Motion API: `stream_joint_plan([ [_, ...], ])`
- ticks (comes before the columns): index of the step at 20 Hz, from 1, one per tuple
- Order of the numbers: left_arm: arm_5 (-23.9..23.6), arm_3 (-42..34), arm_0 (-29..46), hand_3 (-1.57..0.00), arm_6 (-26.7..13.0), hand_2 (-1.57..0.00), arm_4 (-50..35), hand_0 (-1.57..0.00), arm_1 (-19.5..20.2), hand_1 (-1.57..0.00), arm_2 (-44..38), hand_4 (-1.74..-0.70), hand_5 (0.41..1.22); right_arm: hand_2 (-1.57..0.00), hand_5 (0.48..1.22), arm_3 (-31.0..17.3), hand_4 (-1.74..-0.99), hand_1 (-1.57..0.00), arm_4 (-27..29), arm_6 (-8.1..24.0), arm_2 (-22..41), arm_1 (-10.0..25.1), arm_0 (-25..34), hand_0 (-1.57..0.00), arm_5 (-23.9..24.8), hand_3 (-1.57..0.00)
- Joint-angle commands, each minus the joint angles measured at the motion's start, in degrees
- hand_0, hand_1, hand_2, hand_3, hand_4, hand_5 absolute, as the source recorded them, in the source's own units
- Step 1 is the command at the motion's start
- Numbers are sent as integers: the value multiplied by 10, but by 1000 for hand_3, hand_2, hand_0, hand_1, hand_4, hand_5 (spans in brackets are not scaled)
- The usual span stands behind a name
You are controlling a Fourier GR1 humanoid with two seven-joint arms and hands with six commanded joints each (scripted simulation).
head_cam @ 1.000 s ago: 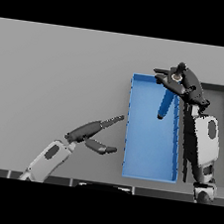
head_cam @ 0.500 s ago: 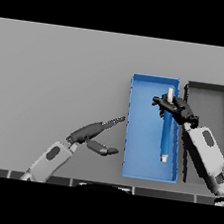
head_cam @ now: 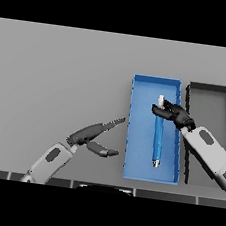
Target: Pick up the blue pipe and place it into the blue bin.
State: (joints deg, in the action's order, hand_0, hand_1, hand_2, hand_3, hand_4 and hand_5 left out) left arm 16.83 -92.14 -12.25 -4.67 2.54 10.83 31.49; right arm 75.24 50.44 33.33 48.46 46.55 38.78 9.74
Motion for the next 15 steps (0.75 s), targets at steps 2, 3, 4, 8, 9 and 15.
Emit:
stream_joint_plan([
  [2, 0, -2, -4, 1, -5, 1, -3, 1, -1, 1, -2, -905, 455, -60, 764, -12, -1125, -63, -9, -9, 3, -9, 6, -71, 1, -48],
  [3, -2, 0, -3, 1, -9, 1, 0, 1, -4, 1, 1, -909, 457, -48, 738, -14, -1124, -50, -13, -5, 5, -10, 5, -56, 9, -39],
  [4, 1, 1, 0, 1, -8, 1, -4, 1, -2, 1, -1, -912, 458, -38, 717, -14, -1124, -40, -21, 0, 10, -12, 10, -45, 12, -31],
  [8, -1, 2, 1, 1, -10, 1, -4, 1, -4, 1, -1, -916, 464, -15, 689, -23, -1123, -16, -14, -26, 0, -16, 5, -18, 7, -12],
  [9, -1, 5, 4, 1, -7, 1, -2, 1, -7, 1, 2, -920, 465, -12, 680, -28, -1127, -12, -15, -23, 1, -15, 5, -14, 7, -9],
  [15, 0, 15, -12, 1, -10, 1, -7, 1, -11, 1, -6, -920, 468, -7, 677, -37, -1129, -8, -13, -33, 1, -18, 6, -9, -16, -6],
])
